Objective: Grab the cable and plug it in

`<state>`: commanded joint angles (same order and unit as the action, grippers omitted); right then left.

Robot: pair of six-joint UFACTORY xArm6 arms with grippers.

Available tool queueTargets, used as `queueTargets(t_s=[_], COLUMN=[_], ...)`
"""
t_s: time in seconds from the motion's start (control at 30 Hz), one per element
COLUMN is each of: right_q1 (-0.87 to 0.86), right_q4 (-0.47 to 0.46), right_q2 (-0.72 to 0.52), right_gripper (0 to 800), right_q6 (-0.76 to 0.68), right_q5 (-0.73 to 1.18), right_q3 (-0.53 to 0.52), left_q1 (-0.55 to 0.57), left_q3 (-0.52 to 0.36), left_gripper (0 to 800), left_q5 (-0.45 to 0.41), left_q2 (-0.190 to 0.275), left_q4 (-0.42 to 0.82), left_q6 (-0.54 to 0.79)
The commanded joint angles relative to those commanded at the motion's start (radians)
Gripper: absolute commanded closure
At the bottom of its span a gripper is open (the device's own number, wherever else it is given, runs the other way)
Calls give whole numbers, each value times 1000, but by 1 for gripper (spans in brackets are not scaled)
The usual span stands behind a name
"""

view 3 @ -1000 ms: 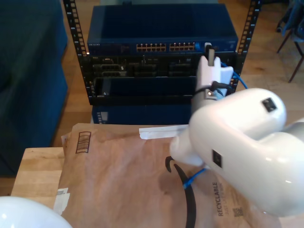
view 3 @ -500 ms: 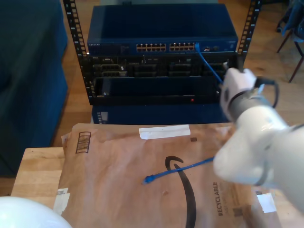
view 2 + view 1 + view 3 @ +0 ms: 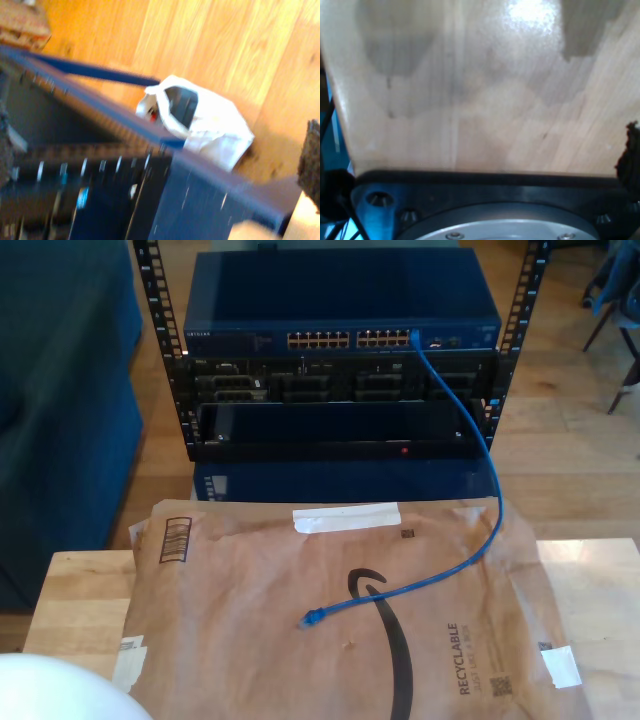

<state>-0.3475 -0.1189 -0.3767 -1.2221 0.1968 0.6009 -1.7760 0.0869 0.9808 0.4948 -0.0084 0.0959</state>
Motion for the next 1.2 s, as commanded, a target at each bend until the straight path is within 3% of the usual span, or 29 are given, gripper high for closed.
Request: queueTargets(t_s=[0.17,0.33,0.53,0.63,0.77,0.93,1.07,1.2], right_q1=[-181,-339,-600,-730,-859,-910,-957,-959], right_q4=[-11,-9,-11,-11,-18,-54,-51,-51], right_q2=[-28,-137,-224,-288,-310,-308,-310,-339], right_gripper=[2,2,2,2,2,2,3,3], right_q6=[61,316,729,905,1023,1039,1039,1037], right_q5=[298,646,1016,1017,997,980,822,810], right_q3=[89,87,-18,-132,-241,-334,-436,-457], left_q1=[0,0,0,0,0,0,2,0], left_q3=[0,0,0,0,0,0,0,0], left_gripper=[0,0,0,0,0,0,0,0], left_q5=[0,0,0,0,0,0,0,0], left_q2=[0,0,0,0,0,0,0,0], left_q4=[0,0,0,0,0,0,0,0], left_q6=[0,0,0,0,0,0,0,0])
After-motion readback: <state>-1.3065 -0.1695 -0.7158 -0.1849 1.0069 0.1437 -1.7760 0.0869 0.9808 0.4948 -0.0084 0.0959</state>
